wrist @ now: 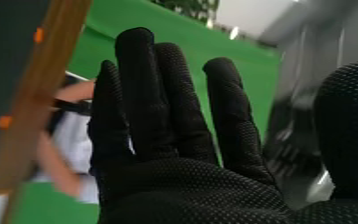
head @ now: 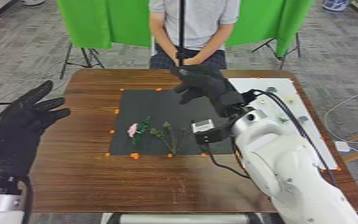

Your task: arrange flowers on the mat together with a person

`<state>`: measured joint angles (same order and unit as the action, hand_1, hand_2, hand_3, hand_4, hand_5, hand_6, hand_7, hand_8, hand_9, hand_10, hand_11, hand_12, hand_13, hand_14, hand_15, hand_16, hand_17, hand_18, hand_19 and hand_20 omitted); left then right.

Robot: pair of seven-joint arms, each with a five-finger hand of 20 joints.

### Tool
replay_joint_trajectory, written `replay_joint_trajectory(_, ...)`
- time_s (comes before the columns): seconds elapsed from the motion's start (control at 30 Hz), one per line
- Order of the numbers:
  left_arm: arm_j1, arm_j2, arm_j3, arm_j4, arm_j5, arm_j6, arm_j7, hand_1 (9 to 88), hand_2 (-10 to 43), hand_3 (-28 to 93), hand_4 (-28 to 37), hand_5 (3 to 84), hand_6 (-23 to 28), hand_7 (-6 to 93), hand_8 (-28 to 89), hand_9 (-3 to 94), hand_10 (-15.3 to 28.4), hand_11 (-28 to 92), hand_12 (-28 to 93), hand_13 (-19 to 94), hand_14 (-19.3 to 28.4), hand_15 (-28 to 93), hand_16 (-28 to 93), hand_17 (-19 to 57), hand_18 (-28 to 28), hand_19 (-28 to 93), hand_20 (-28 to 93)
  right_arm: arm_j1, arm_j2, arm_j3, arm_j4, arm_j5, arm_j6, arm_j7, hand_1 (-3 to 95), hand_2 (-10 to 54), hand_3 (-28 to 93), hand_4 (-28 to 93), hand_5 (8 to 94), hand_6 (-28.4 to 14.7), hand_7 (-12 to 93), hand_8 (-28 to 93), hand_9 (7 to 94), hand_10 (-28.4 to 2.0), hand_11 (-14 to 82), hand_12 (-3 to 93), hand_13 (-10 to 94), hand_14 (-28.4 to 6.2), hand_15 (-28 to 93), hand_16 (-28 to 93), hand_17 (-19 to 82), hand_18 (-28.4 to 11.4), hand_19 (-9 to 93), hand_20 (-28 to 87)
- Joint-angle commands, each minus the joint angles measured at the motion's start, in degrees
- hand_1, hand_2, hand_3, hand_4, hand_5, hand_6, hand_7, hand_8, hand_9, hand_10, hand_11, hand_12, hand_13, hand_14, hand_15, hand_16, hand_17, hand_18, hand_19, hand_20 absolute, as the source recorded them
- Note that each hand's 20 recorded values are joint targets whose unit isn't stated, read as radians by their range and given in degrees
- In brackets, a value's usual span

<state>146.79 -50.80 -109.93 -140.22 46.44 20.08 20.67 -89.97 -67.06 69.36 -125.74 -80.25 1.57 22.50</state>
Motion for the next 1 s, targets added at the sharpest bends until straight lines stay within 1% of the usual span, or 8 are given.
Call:
replay_joint_trajectory(0.03, 2.83, -2.98, 0.45, -0.31, 1.71, -0.15, -1.04, 15.3, 4.4, 76, -28.3, 33.3, 6.0, 15.1, -11, 33.1, 19.2, 24, 11, 24, 27.7, 53, -10, -9.7, 25.9, 51, 11, -19.11, -2.57, 16.80, -1.04, 13.95, -0.24, -7.53, 23.3, 1.0, 67, -26, 47.8, -1.5, 12, -11, 52.3, -19.7, 20.0, 15.1, 46, -18.4, 57, 8, 11, -20.6, 61, 9)
replay_joint_trajectory(0.1, 2.63, -2.90, 1.14, 0.04, 1.40, 0.07, -0.25, 15.2, 4.3, 76, -28.3, 33.2, 5.9, 15.1, -10, 33.1, 19.1, 24, 12, 24, 27.6, 53, -9, -9.8, 25.9, 51, 12, -21.21, -3.28, 19.31, -0.86, 17.80, -0.57, -9.80, 23.0, 0.9, 67, -26, 46.8, -1.4, 12, -11, 50.5, -19.5, 18.8, 15.0, 44, -18.7, 55, 8, 10, -20.5, 59, 10)
replay_joint_trajectory(0.27, 2.85, -2.84, 2.25, 0.11, 0.71, 0.95, 0.76, 15.0, 4.6, 75, -28.3, 33.2, 5.8, 15.5, -10, 34.4, 19.4, 25, 12, 25, 27.7, 53, -9, -9.7, 25.7, 51, 12, -24.28, -3.66, 21.77, -0.56, 20.59, 0.80, -13.26, 22.1, 1.1, 68, -27, 45.8, -1.2, 11, -10, 48.4, -19.3, 17.2, 15.4, 41, -18.7, 53, 9, 8, -20.7, 55, 14)
replay_joint_trajectory(0.33, 2.79, -3.06, 2.39, 0.27, 0.87, 0.69, 0.62, 14.7, 4.5, 76, -28.3, 33.2, 5.8, 15.5, -11, 34.6, 19.5, 25, 12, 25, 27.8, 53, -9, -9.6, 25.7, 51, 12, -24.88, -3.78, 22.10, -0.59, 21.62, 1.12, -13.66, 21.7, 1.1, 69, -27, 45.6, -1.0, 11, -10, 48.0, -19.1, 17.0, 15.4, 41, -18.8, 52, 9, 7, -21.3, 55, 15)
replay_joint_trajectory(0.53, 2.40, -2.44, 3.50, 0.49, 0.20, 2.26, 1.35, 14.6, 4.6, 76, -28.3, 33.2, 5.8, 15.6, -11, 34.8, 19.5, 25, 12, 25, 27.9, 54, -9, -9.0, 25.5, 51, 13, -25.42, -3.95, 21.93, -0.27, 22.06, 0.73, -14.72, 21.3, 1.3, 70, -27, 45.5, -0.8, 12, -10, 47.9, -19.1, 16.6, 15.6, 41, -18.8, 52, 10, 6, -21.6, 55, 15)
replay_joint_trajectory(0.67, 2.05, -1.97, 4.24, 0.70, -0.01, 2.40, 1.79, 15.1, 5.0, 75, -28.3, 33.5, 6.0, 15.7, -11, 35.4, 19.7, 26, 12, 26, 28.2, 54, -9, -8.4, 25.3, 52, 14, -25.57, -4.10, 22.16, -0.19, 22.22, 0.33, -15.62, 21.3, 2.0, 70, -27, 46.6, -0.8, 12, -10, 50.0, -18.9, 17.7, 15.8, 42, -18.8, 53, 10, 6, -21.6, 55, 16)
replay_joint_trajectory(0.87, 2.32, -1.68, 4.40, 0.56, -0.40, 2.90, 1.91, 15.1, 5.3, 75, -28.3, 33.7, 6.1, 15.6, -11, 36.0, 20.0, 26, 12, 26, 28.3, 54, -9, -8.1, 25.2, 52, 14, -26.14, -4.15, 22.95, -0.41, 22.28, 0.47, -16.24, 21.0, 2.3, 70, -27, 47.0, -0.7, 12, -11, 50.7, -18.9, 18.4, 15.7, 42, -18.8, 53, 10, 6, -21.6, 55, 16)
replay_joint_trajectory(1.0, 2.90, -1.31, 4.27, 0.35, -0.65, 3.27, 2.75, 15.2, 5.5, 75, -28.3, 33.9, 6.3, 15.6, -11, 36.1, 20.0, 26, 11, 27, 28.3, 54, -10, -8.0, 25.2, 52, 14, -25.91, -4.14, 22.98, -0.51, 22.14, 0.37, -15.99, 20.6, 2.3, 70, -27, 47.0, -0.6, 12, -11, 50.9, -18.9, 18.5, 15.6, 42, -18.8, 53, 10, 6, -21.6, 55, 17)
